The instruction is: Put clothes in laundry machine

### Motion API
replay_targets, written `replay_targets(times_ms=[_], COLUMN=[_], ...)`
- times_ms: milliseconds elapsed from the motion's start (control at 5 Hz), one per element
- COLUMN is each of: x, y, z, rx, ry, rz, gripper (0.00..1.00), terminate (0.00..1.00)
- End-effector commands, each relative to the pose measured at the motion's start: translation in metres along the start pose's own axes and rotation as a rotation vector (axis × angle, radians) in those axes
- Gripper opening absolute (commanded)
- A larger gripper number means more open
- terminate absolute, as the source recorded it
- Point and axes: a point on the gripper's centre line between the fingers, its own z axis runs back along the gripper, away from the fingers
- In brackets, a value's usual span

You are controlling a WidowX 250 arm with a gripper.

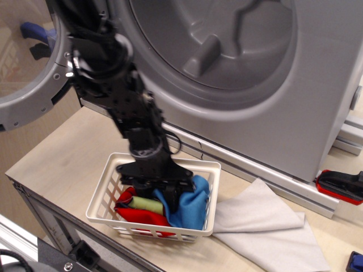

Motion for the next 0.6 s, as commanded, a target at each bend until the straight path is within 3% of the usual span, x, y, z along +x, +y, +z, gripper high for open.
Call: replay_targets(times_ms=[0,200,400], x=[0.018,0.020,0.021], y=[-0.018,-0.034,-0.041], z=[0.047,0.068,0.093], rx=[0.062,0.080,0.026], ry=[-0.191,-0.240,-0.261], rz=[-0.166,-0.247,-0.275], gripper=[0.00,0.00,0.00], terminate=[0.00,0.00,0.00])
